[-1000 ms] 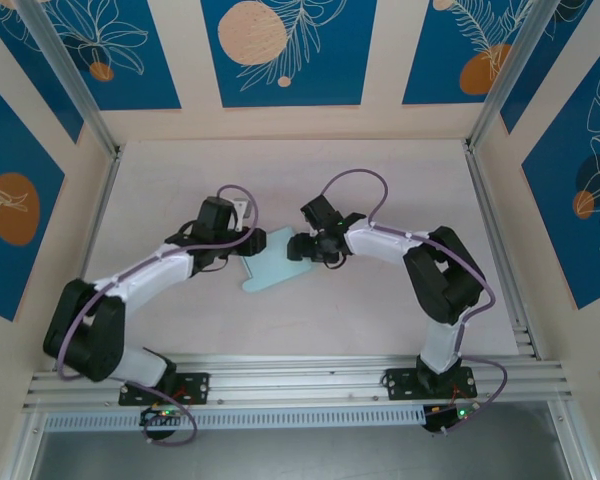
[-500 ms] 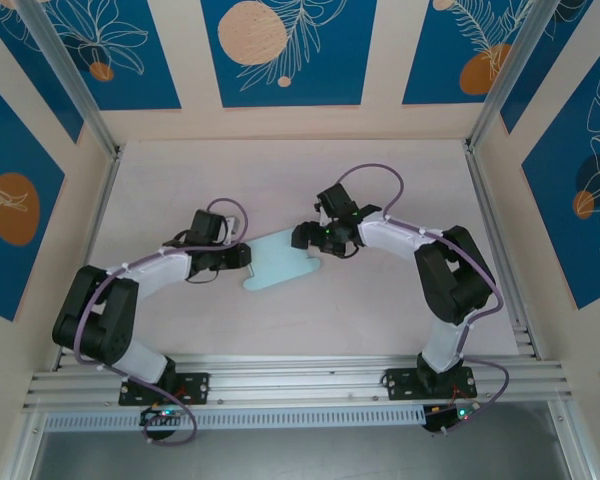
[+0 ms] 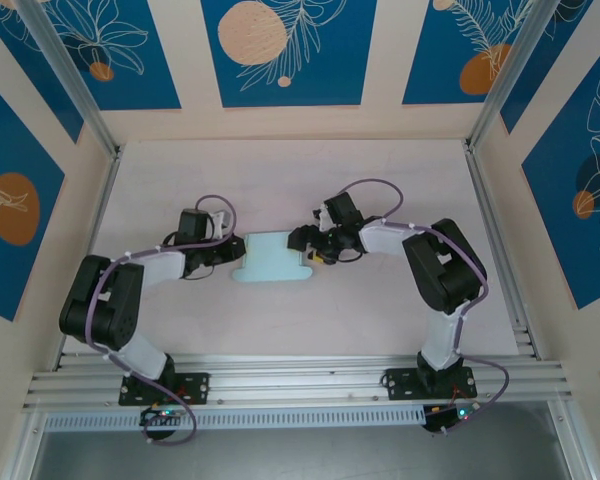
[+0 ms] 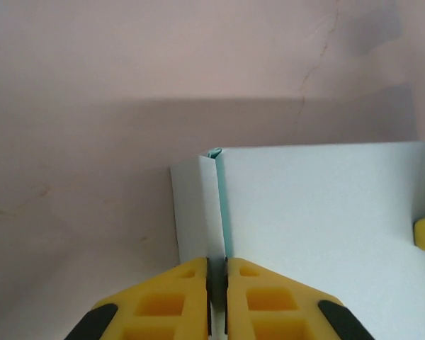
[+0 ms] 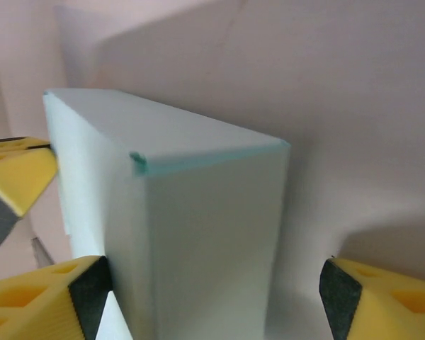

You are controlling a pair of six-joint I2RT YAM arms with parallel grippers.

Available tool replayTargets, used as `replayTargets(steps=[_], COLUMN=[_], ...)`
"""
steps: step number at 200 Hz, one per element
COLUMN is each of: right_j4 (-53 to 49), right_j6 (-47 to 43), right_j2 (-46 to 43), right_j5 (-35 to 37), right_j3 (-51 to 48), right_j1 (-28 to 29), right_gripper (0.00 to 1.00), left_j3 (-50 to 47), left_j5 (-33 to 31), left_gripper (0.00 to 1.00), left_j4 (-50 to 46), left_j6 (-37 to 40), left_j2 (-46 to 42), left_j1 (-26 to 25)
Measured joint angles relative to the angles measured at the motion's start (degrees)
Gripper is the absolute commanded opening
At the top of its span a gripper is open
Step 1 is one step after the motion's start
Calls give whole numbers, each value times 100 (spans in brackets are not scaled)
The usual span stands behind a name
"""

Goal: Fold the paper box

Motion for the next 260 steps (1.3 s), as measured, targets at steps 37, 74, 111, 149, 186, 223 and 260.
replayTargets(steps=[37,74,111,149,186,223,260], right_j4=[785,1126,831,267,-81,-120,-201], right_j6=[343,616,922,1279,1650,2065,2302], right_j2=[197,177,-136,-400,-446,-461,-463], right_j5=[-507,-811,-949,-1331,-1799,-2334,-2739], right_j3=[-109,-240,-238,-232,-234,-249,-249], right_j1=[0,-44,-92,-398,-675,-831,-835], right_gripper=[64,52,47,44,44,44,44], left_j3=[-35,-225,-575,-1034,-1521,-1635,-1370], left_j5=[103,63,-44,-393,-664,-1469,-2479], left_gripper=[14,60,91,100,100,100,100], left_j4=[205,203,-57,787,1029,859,789], left_j6=[-105,-168,221,1788,4172,5810,6756], left_j2=[68,-55,-1176,-3014,-3738,-3467,-2430], left_j1=[15,48,31,-535,-1823,-2610,-3016])
